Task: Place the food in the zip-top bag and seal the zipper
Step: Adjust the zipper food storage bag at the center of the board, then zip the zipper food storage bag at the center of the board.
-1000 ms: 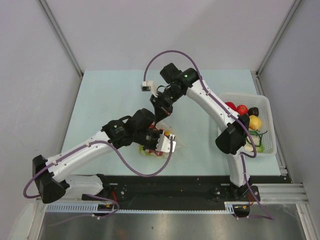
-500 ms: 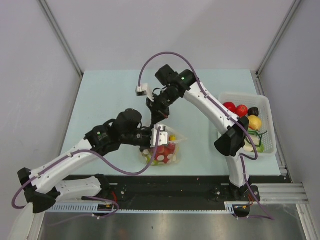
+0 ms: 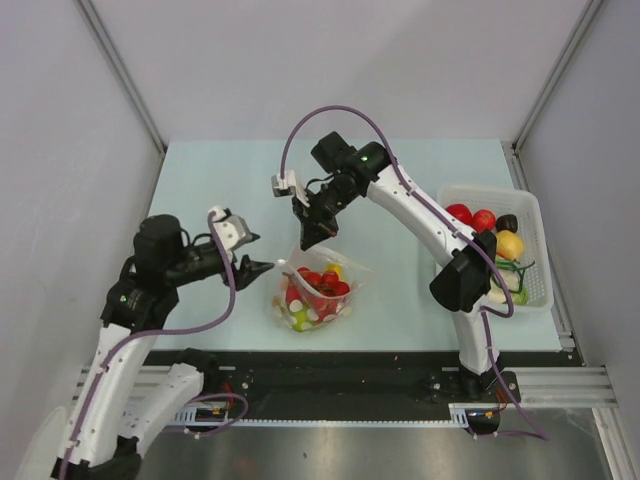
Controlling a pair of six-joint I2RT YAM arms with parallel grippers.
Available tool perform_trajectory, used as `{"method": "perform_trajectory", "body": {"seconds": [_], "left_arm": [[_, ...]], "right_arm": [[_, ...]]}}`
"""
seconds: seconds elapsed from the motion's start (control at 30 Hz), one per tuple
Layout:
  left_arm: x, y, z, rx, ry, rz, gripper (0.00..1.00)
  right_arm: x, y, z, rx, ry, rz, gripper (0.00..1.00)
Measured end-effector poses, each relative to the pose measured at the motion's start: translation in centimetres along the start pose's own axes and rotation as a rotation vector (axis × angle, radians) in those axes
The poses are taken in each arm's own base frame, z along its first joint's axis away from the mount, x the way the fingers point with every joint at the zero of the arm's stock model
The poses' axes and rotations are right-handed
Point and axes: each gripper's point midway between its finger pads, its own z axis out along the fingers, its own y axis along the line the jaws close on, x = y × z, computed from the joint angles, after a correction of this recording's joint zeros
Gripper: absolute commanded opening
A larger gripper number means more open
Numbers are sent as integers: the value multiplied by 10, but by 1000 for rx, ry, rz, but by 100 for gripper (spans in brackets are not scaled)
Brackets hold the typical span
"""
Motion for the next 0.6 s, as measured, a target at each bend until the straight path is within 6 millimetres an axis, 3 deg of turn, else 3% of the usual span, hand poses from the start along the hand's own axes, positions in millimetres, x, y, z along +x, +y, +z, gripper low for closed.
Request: {"method": "perform_trajectory", "body": {"seconds": [0.07,0.13,0.23,0.33,0.6], "left_arm": [[7,14,-13,-44,6,-18,67],[28,32,-23,-71,46,-74,68],[57,43,-25,-39,101,-144,70],[74,31,-21,68,123,-159,71],[71,-13,-18,134,-30,-105,72]], "right_arm": [[-3,-1,2,-2,-9,-37,0],[-7,-2,4,-1,-19,-85,0],[-12,-4,7,3,-29,-131,0],[-16,-6,8,11,-40,-154,0],[-23,-10,10,24,-58,-166,0]]}}
